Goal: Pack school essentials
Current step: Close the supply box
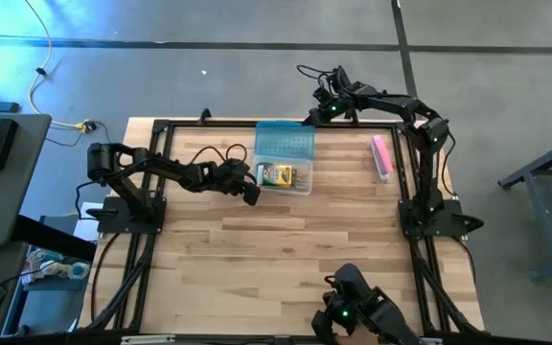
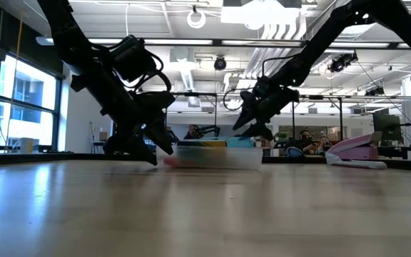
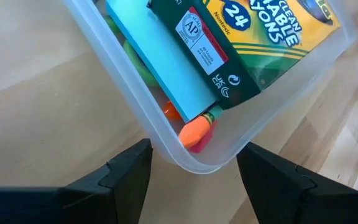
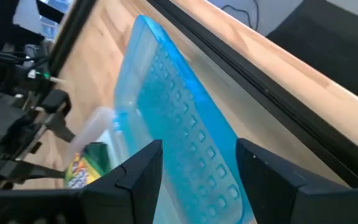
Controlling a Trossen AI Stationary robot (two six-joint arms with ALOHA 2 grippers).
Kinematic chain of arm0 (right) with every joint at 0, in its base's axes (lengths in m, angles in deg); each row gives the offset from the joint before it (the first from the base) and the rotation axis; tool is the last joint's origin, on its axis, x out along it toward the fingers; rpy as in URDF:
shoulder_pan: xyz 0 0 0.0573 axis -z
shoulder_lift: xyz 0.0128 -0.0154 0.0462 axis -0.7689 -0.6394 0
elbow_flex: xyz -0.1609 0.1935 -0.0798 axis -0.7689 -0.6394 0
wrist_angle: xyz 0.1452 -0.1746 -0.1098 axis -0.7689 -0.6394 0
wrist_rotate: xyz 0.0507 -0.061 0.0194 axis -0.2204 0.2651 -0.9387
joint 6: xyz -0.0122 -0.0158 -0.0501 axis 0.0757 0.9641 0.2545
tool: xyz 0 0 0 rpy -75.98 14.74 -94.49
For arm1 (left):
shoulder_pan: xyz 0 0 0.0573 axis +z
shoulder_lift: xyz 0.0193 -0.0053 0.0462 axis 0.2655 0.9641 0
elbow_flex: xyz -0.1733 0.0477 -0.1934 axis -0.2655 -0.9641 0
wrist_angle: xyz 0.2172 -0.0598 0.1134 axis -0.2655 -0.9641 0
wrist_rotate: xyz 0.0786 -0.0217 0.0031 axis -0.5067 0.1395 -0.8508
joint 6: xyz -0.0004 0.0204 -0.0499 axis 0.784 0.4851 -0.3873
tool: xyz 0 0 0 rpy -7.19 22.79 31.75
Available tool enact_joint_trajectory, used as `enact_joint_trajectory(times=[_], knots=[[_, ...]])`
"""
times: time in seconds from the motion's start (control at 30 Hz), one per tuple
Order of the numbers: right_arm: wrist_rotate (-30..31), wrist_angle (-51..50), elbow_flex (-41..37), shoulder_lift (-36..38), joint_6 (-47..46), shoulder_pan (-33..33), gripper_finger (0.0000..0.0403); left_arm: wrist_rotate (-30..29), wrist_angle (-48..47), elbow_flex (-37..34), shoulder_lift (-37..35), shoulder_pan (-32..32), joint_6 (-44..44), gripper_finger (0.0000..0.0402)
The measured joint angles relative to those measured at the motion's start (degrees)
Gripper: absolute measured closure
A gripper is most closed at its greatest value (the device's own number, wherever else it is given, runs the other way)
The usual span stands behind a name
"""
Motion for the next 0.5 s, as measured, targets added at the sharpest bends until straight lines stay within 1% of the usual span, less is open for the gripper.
enact_joint_trajectory(times=[0.13, 0.23, 0.37, 0.5], knots=[[-0.32, -0.55, 0.07, 1.33, 0.01, -0.14, 0.021, -0.67, 0.08, 0.0, 0.0, 0.02, -0.24, 0.0177], [-0.08, -3.01, 0.04, 1.35, 1.17, -0.64, 0.021, -0.97, 0.25, 0.01, 0.21, 0.0, -1.66, 0.0177], [0.36, -3.02, 0.04, 2.35, 1.64, -1.55, 0.021, -0.27, 2.69, 0.2, 2.39, -0.14, -4.49, 0.0177], [0.77, -3.67, 0.04, 4.07, 1.98, -1.82, 0.021, -0.52, 3.18, 2.07, 4.87, -1.24, -6.57, 0.0177]])
